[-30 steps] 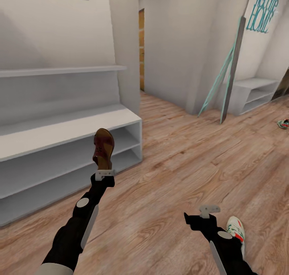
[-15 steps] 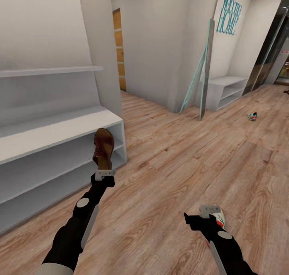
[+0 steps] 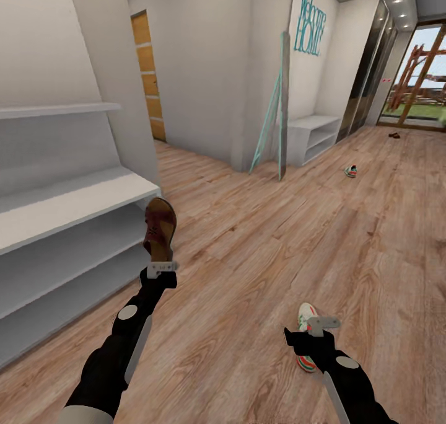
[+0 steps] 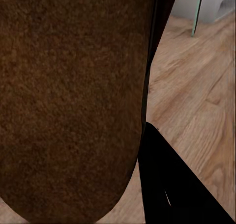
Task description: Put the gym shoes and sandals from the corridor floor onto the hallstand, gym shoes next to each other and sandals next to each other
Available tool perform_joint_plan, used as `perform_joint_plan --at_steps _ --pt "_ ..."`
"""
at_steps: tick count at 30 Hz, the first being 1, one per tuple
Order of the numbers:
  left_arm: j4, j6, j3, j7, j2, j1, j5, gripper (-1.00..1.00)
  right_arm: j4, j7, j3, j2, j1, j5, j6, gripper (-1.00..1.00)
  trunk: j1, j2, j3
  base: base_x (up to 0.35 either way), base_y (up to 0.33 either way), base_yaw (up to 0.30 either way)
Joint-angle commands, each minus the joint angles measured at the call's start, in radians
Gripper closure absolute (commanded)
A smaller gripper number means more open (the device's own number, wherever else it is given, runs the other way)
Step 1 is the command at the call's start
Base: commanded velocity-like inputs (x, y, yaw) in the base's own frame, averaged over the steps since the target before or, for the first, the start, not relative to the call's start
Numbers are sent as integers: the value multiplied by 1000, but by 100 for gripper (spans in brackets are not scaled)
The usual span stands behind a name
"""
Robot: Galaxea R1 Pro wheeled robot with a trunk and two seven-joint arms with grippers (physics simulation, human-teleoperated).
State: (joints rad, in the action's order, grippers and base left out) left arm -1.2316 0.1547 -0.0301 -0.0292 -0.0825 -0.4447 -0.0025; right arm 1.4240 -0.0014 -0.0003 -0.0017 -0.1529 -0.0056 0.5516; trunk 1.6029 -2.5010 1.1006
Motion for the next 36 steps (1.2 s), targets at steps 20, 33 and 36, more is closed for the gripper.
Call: perform_joint_plan --at_steps 20,33,36 --pt "-2 6 0 -5 0 0 -3 100 2 0 -1 -1 -1 -1 5 -100 0 0 1 0 0 -293" --pt "-2 6 0 -5 0 0 -4 100 2 0 -1 -1 -1 -1 5 -100 0 0 1 0 0 -293" --pt "-2 6 0 -5 0 0 -4 100 2 0 -1 -1 -1 0 5 -100 0 0 1 0 0 -293"
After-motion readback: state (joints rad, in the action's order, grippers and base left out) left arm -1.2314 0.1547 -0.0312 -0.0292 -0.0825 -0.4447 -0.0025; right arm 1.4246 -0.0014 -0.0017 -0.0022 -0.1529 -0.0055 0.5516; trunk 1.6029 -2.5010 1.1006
